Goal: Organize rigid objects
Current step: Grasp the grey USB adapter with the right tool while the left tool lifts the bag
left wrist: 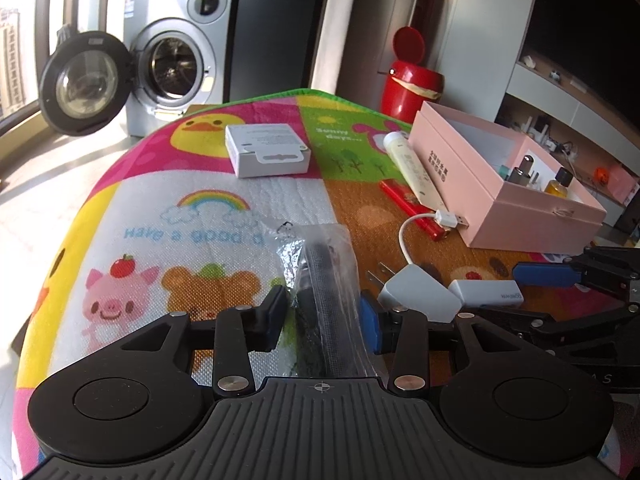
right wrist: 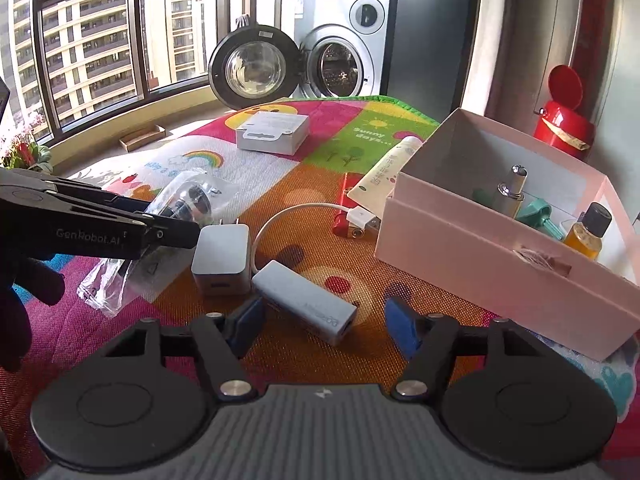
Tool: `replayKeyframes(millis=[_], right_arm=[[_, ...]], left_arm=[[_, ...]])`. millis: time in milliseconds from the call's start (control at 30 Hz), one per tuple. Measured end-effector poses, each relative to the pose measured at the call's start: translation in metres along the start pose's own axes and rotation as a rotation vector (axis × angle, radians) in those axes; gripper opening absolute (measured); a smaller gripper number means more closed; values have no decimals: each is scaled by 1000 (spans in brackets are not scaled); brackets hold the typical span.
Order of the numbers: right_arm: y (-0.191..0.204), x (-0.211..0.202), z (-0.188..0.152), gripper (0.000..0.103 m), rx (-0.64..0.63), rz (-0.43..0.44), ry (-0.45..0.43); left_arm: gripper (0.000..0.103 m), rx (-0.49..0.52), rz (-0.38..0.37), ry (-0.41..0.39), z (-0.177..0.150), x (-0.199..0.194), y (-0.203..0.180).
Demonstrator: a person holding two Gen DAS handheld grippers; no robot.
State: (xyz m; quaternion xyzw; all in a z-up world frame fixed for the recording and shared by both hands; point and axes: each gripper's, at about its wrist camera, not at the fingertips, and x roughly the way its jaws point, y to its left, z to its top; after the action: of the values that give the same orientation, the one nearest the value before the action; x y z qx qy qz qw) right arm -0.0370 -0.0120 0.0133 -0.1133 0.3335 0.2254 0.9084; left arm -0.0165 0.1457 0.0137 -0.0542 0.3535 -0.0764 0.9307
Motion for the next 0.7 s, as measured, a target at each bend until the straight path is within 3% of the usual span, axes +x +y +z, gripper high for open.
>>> replayKeyframes(millis=[167,267,333,433,700], right_arm=[[-9,-3,-10,57,-70,-187,-15],[-25,-7,-11,63,28,-144,0],[-34,-8,-12,69,126,-47,16],[-36,-8,-10,72,233,31,13],[-16,18,12,77,291,0,17]], left_arm=[[43,-8,-45,-31,-11,-8,6],[39,-11,-35,-61,-17,-11,6],[38,-13,-28,-70,-18,-11,5],[38,-14,-27,-72,-17,-12,5],[38,-6,-15,-79,-20,-13,4]])
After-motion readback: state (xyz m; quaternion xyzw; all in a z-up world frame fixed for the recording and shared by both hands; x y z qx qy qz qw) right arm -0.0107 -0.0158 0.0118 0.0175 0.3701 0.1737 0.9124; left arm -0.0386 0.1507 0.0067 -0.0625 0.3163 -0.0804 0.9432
